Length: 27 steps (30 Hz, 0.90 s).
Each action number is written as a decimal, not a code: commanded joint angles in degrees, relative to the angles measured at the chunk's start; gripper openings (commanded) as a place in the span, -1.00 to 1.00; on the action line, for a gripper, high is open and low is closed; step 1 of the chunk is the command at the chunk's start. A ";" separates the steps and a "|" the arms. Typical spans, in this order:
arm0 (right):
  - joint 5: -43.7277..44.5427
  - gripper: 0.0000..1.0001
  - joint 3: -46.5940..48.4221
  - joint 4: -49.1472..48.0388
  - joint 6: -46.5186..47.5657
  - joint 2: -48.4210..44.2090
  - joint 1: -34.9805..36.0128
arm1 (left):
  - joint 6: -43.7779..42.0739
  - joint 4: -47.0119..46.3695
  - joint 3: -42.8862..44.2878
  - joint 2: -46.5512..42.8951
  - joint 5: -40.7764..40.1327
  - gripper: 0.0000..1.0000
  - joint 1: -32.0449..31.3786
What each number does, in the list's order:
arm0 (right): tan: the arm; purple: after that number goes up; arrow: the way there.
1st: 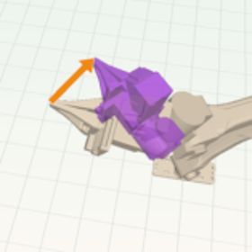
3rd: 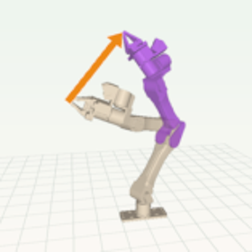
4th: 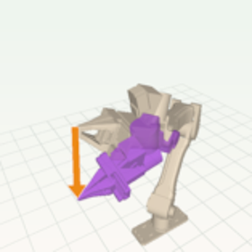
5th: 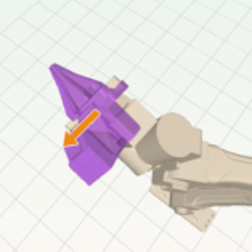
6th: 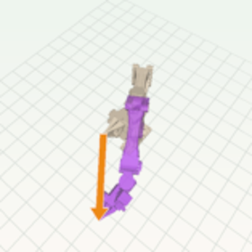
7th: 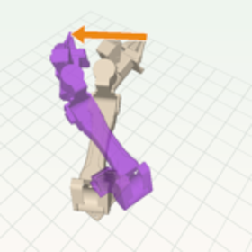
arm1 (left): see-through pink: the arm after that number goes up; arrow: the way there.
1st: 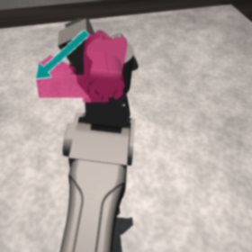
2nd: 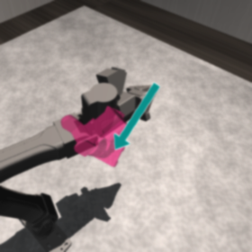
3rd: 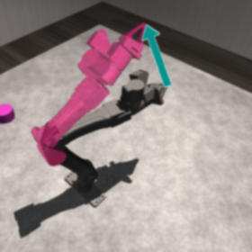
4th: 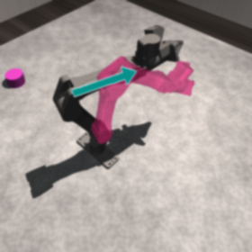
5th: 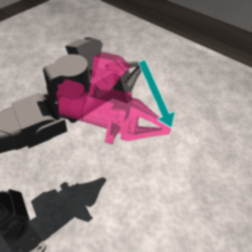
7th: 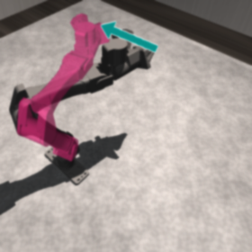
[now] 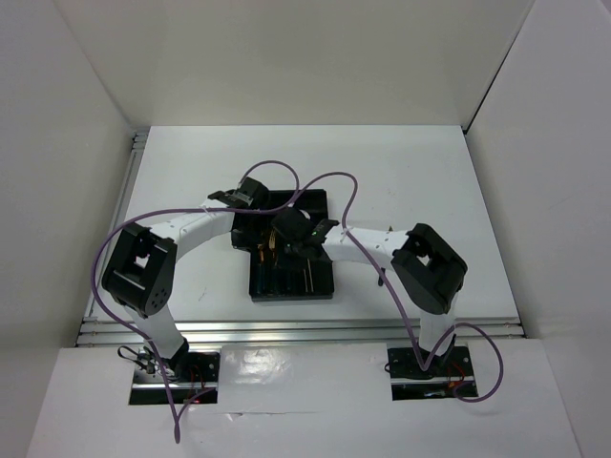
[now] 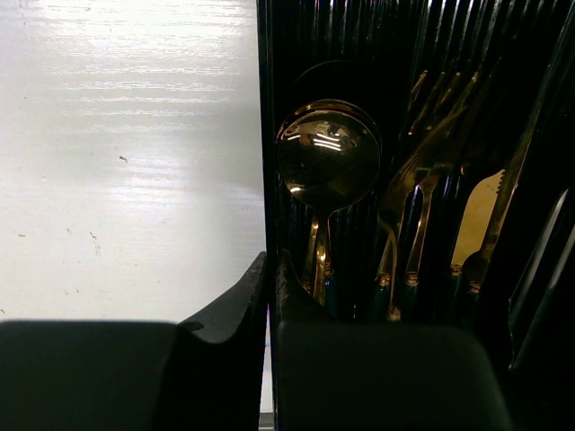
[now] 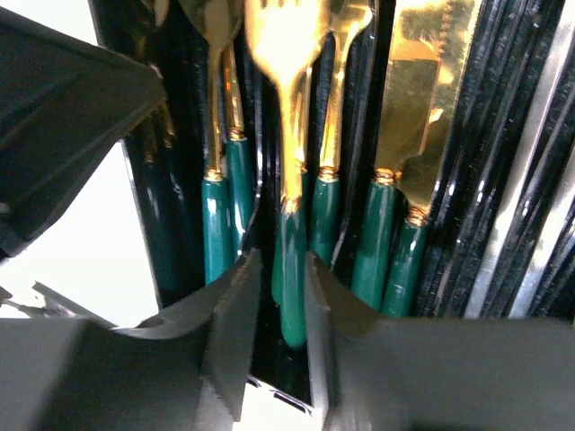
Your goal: Sort the eating utensils into containers
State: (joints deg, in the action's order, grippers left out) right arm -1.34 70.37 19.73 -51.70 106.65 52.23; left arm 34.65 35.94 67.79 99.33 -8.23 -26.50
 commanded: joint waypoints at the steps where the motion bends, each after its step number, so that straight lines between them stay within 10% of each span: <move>1: 0.38 -0.28 2.76 -0.83 0.10 -0.13 0.07 | -0.64 -2.37 1.20 -1.24 1.99 -1.00 -0.39; 13: 9.34 -0.08 4.51 9.71 2.48 -9.43 -0.98 | -0.64 -2.37 1.20 -1.24 1.46 -1.00 -0.39; 27: 13.73 0.02 -15.08 19.82 6.18 -25.62 -24.53 | -0.64 -2.37 1.20 -0.72 0.93 -1.00 -0.39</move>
State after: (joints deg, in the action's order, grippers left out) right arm 10.39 58.30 33.76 -46.54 80.86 29.17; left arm 34.61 35.86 67.79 99.33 -8.21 -26.50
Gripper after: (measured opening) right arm 0.507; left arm 0.067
